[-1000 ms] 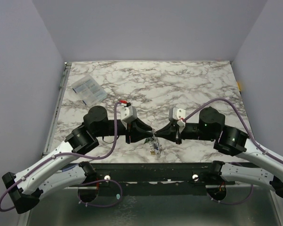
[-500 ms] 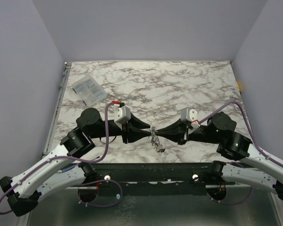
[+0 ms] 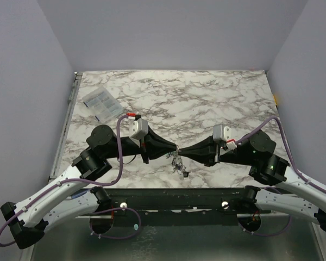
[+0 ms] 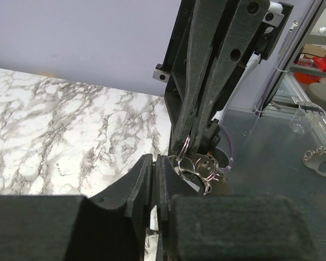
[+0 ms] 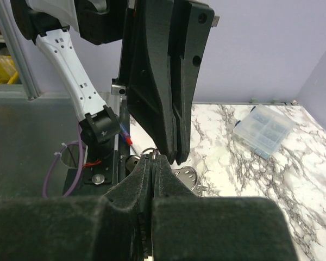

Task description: Put the keys on the keyring

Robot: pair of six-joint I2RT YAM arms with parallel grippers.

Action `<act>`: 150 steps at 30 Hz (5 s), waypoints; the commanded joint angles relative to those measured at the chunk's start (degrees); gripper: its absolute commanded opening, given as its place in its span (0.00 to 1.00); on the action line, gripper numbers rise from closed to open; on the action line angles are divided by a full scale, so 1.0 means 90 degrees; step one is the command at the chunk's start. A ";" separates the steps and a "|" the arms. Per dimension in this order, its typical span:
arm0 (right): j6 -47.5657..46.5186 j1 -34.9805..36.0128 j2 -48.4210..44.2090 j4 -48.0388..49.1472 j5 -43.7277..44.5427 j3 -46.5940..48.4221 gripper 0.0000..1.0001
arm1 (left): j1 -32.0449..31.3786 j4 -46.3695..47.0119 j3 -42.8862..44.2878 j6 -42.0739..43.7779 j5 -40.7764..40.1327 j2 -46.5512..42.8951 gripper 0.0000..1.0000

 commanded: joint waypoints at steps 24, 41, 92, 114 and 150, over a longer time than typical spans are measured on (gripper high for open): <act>-0.0173 0.0046 -0.0238 0.0477 0.0435 -0.0129 0.01 | -0.0011 -0.1075 0.0533 -0.1832 -0.2002 -0.0385 0.48; -0.0322 0.0046 -0.0304 0.0692 0.1078 -0.0039 0.01 | -0.0005 -0.1288 0.1028 -0.2970 -0.1105 0.0094 0.43; -0.0416 0.0046 -0.0041 0.0627 0.1092 0.0080 0.01 | -0.0007 -0.1548 0.1232 -0.2886 -0.1258 0.0335 0.42; -0.0288 0.0046 -0.0244 0.1740 0.1194 -0.0311 0.01 | -0.0011 -0.1177 0.0909 -0.3607 -0.1389 0.0366 0.00; 0.0595 0.0051 -0.0686 0.2383 0.0447 -0.0733 0.01 | -0.0016 -0.0139 0.0694 -0.1555 -0.1251 -0.1108 0.44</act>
